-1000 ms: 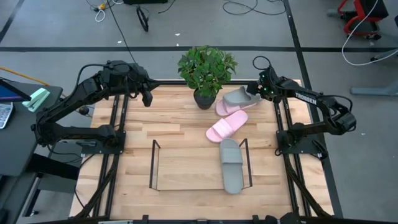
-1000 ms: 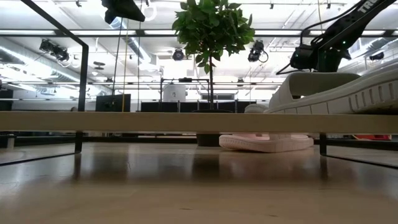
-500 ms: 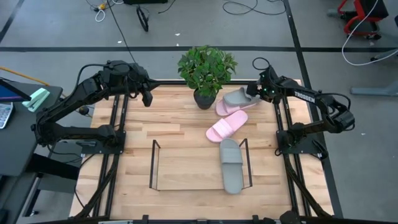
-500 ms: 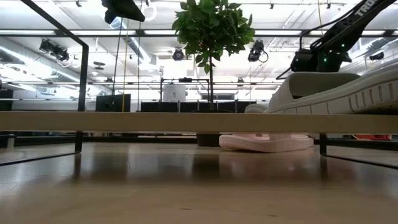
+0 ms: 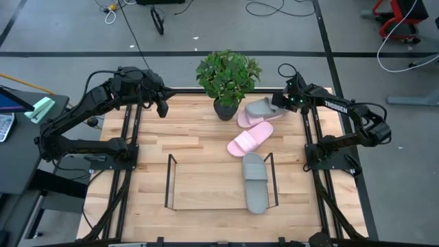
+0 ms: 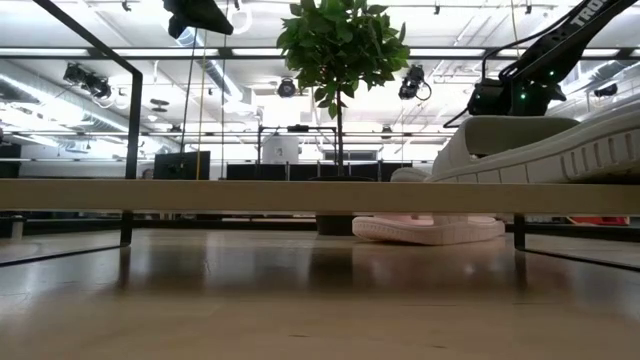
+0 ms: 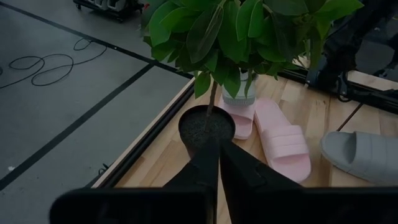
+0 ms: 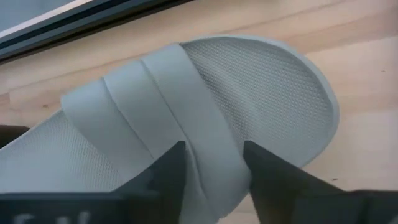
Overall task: Pick and place slides into the shelf
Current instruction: Put the gray slide on the shelf
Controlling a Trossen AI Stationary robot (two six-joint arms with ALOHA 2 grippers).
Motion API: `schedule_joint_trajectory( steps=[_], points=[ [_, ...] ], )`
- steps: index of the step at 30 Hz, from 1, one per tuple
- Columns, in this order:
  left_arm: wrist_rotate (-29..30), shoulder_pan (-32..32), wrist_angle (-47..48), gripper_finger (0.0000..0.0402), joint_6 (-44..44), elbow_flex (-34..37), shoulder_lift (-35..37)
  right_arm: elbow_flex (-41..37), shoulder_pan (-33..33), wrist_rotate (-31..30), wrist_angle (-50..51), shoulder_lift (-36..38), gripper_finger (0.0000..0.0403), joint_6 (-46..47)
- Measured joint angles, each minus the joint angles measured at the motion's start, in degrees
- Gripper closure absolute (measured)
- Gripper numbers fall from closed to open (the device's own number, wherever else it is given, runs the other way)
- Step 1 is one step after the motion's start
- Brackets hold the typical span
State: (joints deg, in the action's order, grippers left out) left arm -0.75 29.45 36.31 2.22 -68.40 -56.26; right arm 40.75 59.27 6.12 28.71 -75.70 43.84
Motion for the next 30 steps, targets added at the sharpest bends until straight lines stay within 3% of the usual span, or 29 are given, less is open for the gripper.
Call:
schedule_joint_trajectory(
  steps=[9, 18, 30],
  points=[
    [0.01, 0.00, -0.01, 0.0375, -0.59, 0.00, -0.01, 0.00, -0.07, -1.47, -0.04, 0.02, 0.0383, -3.05],
    [0.01, 0.00, -0.01, 0.0375, -0.55, 0.00, 0.00, -0.02, -0.04, -2.84, -0.02, 2.09, 0.0385, -3.18],
    [0.02, 0.00, -0.02, 0.0379, -0.50, 0.00, -0.01, 3.99, -0.24, -2.91, 4.00, 17.57, 0.0387, -1.77]
  ],
)
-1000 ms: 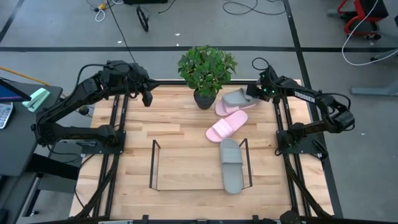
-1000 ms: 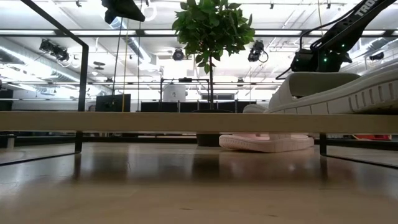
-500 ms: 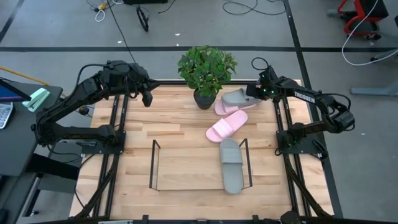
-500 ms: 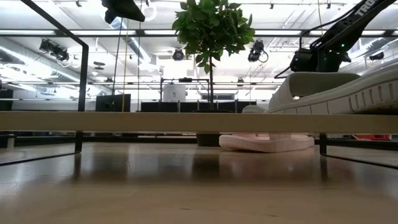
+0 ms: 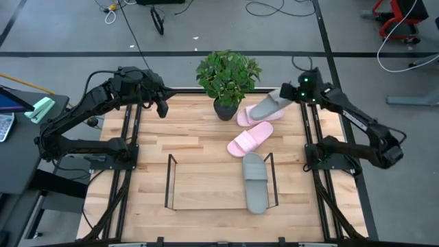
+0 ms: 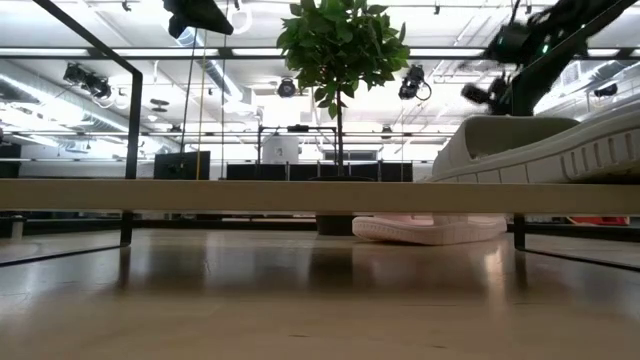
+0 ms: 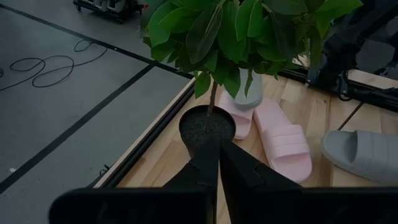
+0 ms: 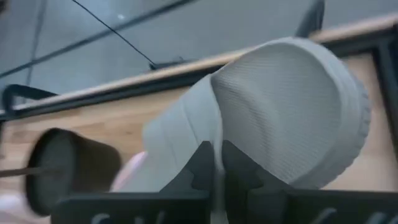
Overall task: Pick and place slides into the shelf
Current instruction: Put the gray slide on the shelf
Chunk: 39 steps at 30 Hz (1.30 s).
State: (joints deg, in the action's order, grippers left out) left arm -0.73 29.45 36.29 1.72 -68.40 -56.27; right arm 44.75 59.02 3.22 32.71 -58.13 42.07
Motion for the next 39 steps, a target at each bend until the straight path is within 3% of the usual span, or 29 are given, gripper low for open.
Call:
schedule_joint_trajectory(
  steps=[6, 12, 21, 33, 39],
  points=[
    [0.00, 0.00, -0.02, 0.0370, 0.02, 0.00, 0.01, 8.93, 0.04, 1.27, 8.14, 5.51, 0.0387, -4.59],
    [0.00, 0.00, -0.02, 0.0377, 0.02, -0.01, 0.02, 20.56, 0.04, 5.68, 15.47, 6.42, 0.0387, -9.05],
    [-0.01, 0.00, -0.02, 0.0383, 0.04, 0.00, 0.00, 34.12, 0.04, 17.81, 17.69, 6.30, 0.0387, -11.75],
    [0.00, 0.00, -0.02, 0.0372, 0.04, 0.00, 0.00, 41.06, -2.17, 40.18, 15.51, 5.95, 0.0388, -15.12],
    [0.00, 0.00, -0.02, 0.0383, 0.30, 0.00, 0.00, 41.14, -9.73, 43.21, 9.20, 4.42, 0.0388, -10.46]
  ],
)
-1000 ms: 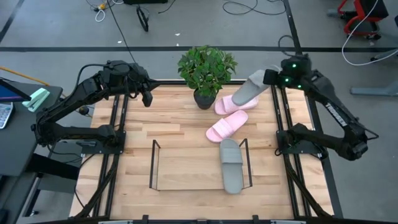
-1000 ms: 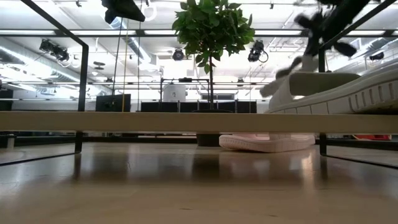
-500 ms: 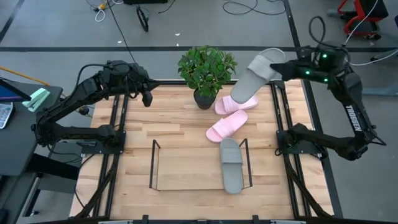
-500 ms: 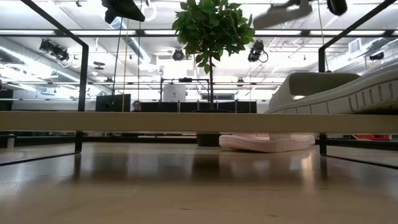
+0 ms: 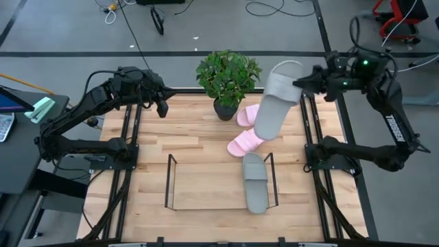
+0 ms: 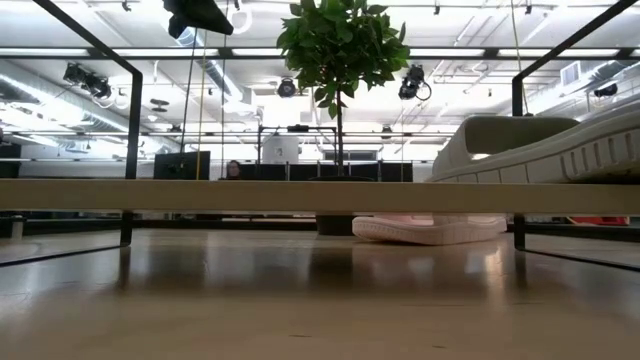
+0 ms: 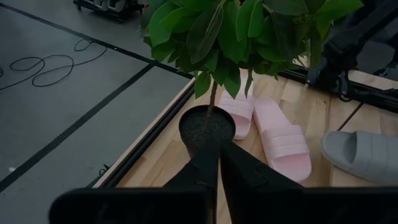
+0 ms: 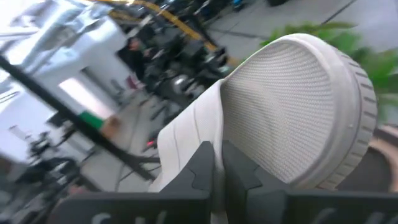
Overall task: Pick and place slides into the shelf
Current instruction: Put the gray slide on the shelf
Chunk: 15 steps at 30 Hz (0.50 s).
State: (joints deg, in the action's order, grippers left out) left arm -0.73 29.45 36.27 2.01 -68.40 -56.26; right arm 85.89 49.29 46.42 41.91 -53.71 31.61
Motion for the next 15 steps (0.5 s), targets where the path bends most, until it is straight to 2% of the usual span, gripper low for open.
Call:
schedule_joint_trajectory(
  steps=[8, 15],
  points=[
    [0.00, 0.00, 0.00, 0.0379, 0.27, 0.00, 0.02, -0.05, -15.25, -1.74, -8.82, -6.09, 0.0388, 2.23],
    [0.00, 0.00, 0.00, 0.0373, 0.25, 0.00, 0.01, -0.07, -28.06, -2.55, -9.17, -12.47, 0.0388, 1.98]
  ],
)
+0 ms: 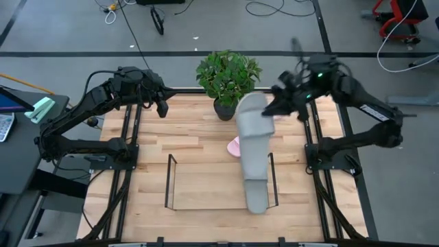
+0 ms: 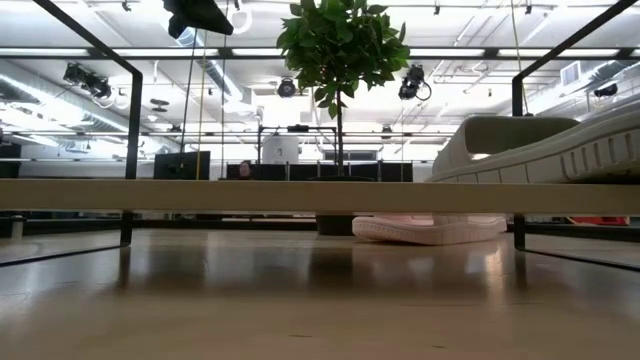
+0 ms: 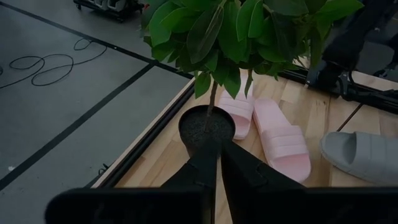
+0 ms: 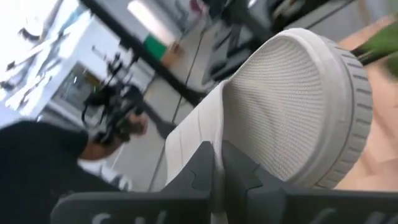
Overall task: Pick and place slides into the shelf
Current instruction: Put the gray slide on the shelf
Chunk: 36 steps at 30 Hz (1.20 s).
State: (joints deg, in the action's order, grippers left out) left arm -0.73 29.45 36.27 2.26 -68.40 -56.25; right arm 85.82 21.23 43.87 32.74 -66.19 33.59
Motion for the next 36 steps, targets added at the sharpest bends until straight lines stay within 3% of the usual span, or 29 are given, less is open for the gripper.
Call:
schedule_joint_trajectory(
  steps=[12, 19, 29, 36],
  points=[
    [0.00, 0.00, 0.00, 0.0381, -0.02, 0.00, 0.00, 0.00, -16.01, -16.72, 4.77, -8.19, 0.0388, -2.52],
    [0.00, 0.00, 0.02, 0.0371, -0.02, 0.00, -0.01, -3.29, -20.31, -24.63, 4.56, -10.63, 0.0388, -1.62],
    [-0.02, 0.00, 0.07, 0.0381, -0.04, 0.00, 0.00, -17.70, -22.62, -25.74, -14.25, -10.32, 0.0388, 8.54],
    [-0.02, 0.00, 0.08, 0.0379, -0.02, -0.01, -0.01, -23.60, -23.80, -31.78, -16.61, -10.32, 0.0388, 10.86]
  ],
)
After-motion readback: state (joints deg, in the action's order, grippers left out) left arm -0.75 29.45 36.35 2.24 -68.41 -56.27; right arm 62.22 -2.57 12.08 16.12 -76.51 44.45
